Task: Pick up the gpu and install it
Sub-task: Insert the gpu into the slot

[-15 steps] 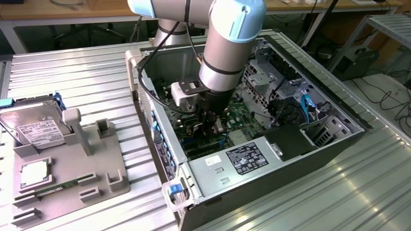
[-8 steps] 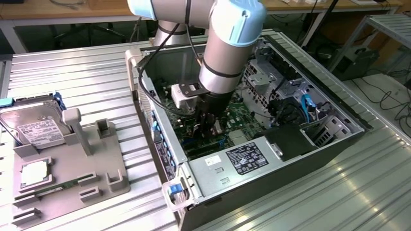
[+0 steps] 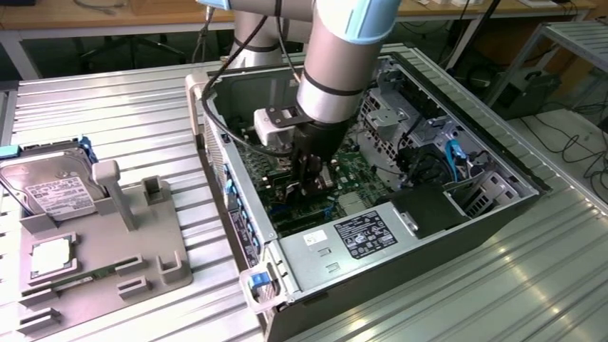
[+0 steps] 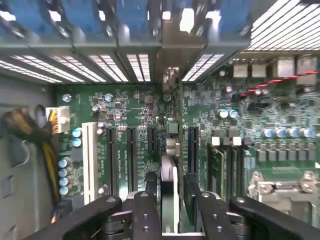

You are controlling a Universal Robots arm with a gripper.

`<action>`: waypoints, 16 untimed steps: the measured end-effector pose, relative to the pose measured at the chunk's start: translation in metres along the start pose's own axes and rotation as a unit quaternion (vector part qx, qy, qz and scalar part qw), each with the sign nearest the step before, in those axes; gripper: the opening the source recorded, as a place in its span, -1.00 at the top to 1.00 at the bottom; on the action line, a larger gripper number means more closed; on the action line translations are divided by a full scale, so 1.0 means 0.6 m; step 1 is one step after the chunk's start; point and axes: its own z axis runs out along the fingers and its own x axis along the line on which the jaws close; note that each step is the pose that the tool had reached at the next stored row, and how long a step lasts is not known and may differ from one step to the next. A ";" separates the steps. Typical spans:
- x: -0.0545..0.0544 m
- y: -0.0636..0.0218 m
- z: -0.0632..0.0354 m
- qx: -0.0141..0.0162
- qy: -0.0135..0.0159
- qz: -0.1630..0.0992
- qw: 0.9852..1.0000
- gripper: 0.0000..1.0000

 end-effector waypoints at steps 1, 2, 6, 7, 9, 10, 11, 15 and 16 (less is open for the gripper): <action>0.000 0.000 -0.007 0.000 0.000 0.000 1.000 0.29; 0.000 0.000 -0.015 0.000 0.000 0.000 1.000 0.29; -0.001 -0.001 -0.051 0.000 0.000 0.000 1.000 0.29; -0.001 -0.001 -0.062 0.000 0.000 0.000 1.000 0.29; -0.001 -0.001 -0.063 0.000 0.000 0.000 1.000 0.29; -0.001 -0.001 -0.063 0.000 0.000 0.000 1.000 0.32; -0.001 -0.001 -0.063 0.000 0.000 0.000 1.000 0.32; -0.001 -0.001 -0.063 0.000 0.000 0.000 1.000 0.71; -0.001 -0.001 -0.063 0.000 0.000 0.000 1.000 0.71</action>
